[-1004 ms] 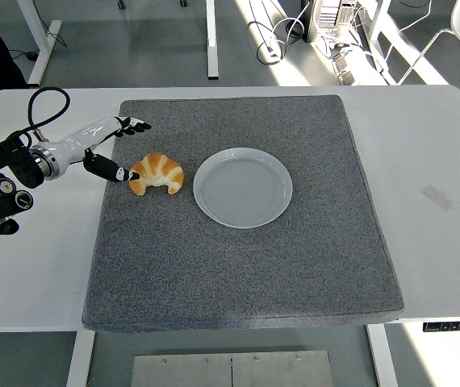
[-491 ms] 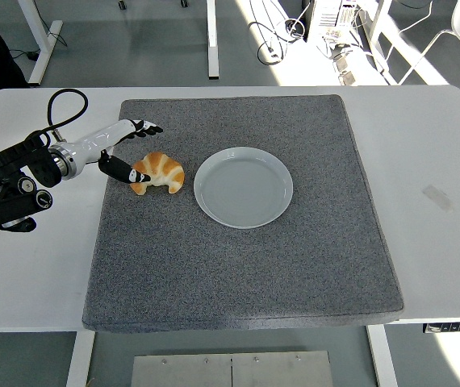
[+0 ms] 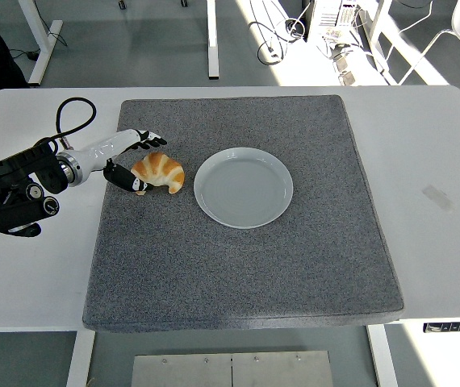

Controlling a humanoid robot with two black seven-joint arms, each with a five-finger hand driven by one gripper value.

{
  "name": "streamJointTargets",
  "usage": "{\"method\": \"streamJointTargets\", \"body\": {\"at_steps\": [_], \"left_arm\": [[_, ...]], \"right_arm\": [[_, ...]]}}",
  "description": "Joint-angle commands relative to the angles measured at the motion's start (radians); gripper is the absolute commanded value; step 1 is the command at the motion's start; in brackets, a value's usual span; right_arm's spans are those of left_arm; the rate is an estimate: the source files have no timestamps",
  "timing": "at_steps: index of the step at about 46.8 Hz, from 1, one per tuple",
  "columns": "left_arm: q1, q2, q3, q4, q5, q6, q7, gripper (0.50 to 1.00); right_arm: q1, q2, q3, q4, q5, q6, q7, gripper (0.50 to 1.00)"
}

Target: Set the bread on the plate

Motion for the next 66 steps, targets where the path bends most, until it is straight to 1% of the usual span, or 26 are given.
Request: {"method": "streamJointTargets", "body": {"at_steps": [1,7,12,16,22,25,27,31,35,40,41,58,63,66], "left_arm": [[0.000,-0.002,0.012,0.008,0.000,0.000,0.000,0.828],[0.001,-0.030,0.028,0.040,0.000,0.000,0.000,0.827],[0.003,-0.033,0.028,0.054,0.000,0.000,0.000,0.825],[0.003,-0.033,0.029,0.054,0.000,0.000,0.000,0.801],[0.003,-0.037,0.029,0.054,0.000,-0.001,-0.001,0.725],[0.003,-0.037,0.028,0.054,0.000,-0.001,-0.001,0.675],[0.001,-0.037,0.028,0.054,-0.001,-0.003,-0.001,0.654],[0.000,-0.036,0.019,0.054,-0.005,-0.003,-0.001,0.631],[-0.002,-0.034,0.017,0.054,-0.012,-0.008,-0.003,0.583],[0.000,-0.031,0.015,0.054,-0.014,-0.011,-0.003,0.507],[0.000,-0.031,0.015,0.054,-0.014,-0.011,-0.003,0.501],[-0.037,-0.019,0.008,0.053,-0.015,-0.011,-0.003,0.500],[-0.058,0.010,0.003,0.053,-0.014,-0.011,-0.003,0.500],[-0.074,0.016,0.000,0.051,-0.012,-0.012,-0.003,0.500]], "right_arm": [[0.000,0.000,0.000,0.000,0.000,0.000,0.000,1.000],[0.000,0.000,0.000,0.000,0.000,0.000,0.002,1.000],[0.000,0.000,0.000,0.000,0.000,0.000,0.000,1.000],[0.000,0.000,0.000,0.000,0.000,0.000,0.000,1.000],[0.000,0.000,0.000,0.000,0.000,0.000,0.000,1.000],[0.000,0.000,0.000,0.000,0.000,0.000,0.000,1.000],[0.000,0.000,0.000,0.000,0.000,0.000,0.000,1.000],[0.000,0.000,0.000,0.000,0.000,0.000,0.000,1.000],[0.000,0.000,0.000,0.000,0.000,0.000,0.000,1.000],[0.000,0.000,0.000,0.000,0.000,0.000,0.000,1.000],[0.000,0.000,0.000,0.000,0.000,0.000,0.000,1.000],[0.000,0.000,0.000,0.000,0.000,0.000,0.000,1.000],[0.000,0.000,0.000,0.000,0.000,0.000,0.000,1.000],[0.000,0.000,0.000,0.000,0.000,0.000,0.000,1.000]]}}
